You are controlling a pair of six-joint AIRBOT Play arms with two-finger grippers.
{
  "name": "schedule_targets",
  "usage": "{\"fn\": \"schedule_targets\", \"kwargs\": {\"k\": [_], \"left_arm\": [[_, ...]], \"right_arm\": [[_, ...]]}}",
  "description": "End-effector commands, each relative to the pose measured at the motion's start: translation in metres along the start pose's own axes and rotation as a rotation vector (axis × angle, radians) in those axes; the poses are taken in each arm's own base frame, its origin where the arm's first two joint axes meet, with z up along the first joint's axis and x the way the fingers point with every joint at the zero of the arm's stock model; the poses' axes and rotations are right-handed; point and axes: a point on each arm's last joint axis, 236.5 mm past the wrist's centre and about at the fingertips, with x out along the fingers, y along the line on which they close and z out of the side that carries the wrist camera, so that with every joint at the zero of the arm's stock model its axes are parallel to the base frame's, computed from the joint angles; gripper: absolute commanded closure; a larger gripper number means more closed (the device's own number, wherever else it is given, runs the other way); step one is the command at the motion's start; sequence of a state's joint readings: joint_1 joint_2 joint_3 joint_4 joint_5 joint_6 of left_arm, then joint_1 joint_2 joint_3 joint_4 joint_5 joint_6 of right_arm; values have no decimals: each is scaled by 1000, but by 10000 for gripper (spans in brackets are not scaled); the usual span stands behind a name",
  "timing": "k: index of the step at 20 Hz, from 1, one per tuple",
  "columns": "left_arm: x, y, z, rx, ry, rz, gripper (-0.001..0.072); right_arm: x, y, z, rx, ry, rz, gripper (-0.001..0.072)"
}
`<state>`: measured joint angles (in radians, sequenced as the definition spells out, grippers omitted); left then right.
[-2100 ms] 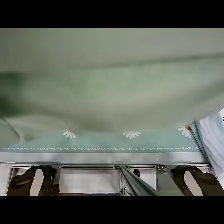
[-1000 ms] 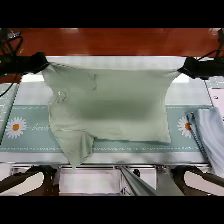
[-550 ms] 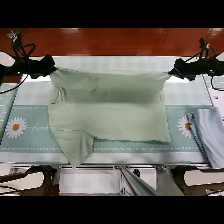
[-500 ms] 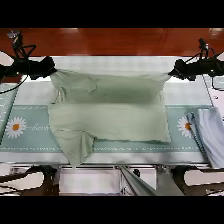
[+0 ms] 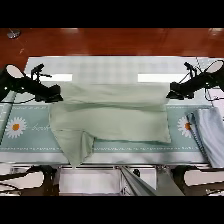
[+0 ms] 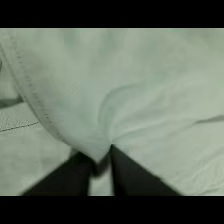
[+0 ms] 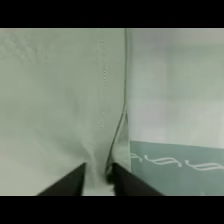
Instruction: Fold the shirts.
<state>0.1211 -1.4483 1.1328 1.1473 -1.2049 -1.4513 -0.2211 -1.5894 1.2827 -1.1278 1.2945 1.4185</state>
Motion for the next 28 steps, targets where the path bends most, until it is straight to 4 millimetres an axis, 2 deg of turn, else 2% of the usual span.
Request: {"fn": "schedule_targets", "kwargs": {"k": [1, 3, 4, 6, 8, 10, 11, 12, 14, 15, 16, 20, 23, 25, 28], "left_arm": [[-8, 7, -11, -38, 65, 15, 3], [-29, 12, -13, -64, 65, 15, 3], [-39, 17, -18, -69, 65, 24, 3], [-55, 32, -41, -76, 55, 47, 3], [-54, 63, -84, -149, 85, 106, 4], [-49, 100, -139, -277, 124, 149, 5], [-46, 106, -156, -357, 110, 119, 5], [-39, 102, -165, -445, 69, 45, 4], [-20, 74, -169, -560, 20, -150, 4], [-11, 63, -174, -563, 34, -205, 4], [-3, 53, -180, -535, 53, -236, 4], [16, 42, -195, -492, 89, -243, 4], [23, 24, -191, -429, 82, -282, 4], [30, 20, -190, -399, 84, -257, 4], [41, 11, -198, -339, 133, -241, 5]], "right_arm": [[-13, 0, -9, 62, 50, 35, 92], [-40, -5, -14, 60, 45, 40, 92], [-54, -14, -17, 63, 21, 16, 92], [-76, -37, -29, 77, -52, -41, 92], [-80, -50, -51, 136, -129, -41, 92], [-68, -42, -87, 126, -128, -7, 93], [-61, -34, -102, 132, -137, 18, 93], [-57, -23, -106, 147, -180, 59, 93], [-48, -3, -114, 157, -208, 150, 93], [-45, 2, -118, 150, -202, 173, 93], [-41, 2, -122, 153, -189, 181, 93], [-37, 3, -125, 161, -182, 188, 93], [-40, 15, -125, 173, -178, 243, 93], [-38, 5, -126, 165, -175, 195, 93], [-35, -30, -135, 192, -146, 42, 93]]}}
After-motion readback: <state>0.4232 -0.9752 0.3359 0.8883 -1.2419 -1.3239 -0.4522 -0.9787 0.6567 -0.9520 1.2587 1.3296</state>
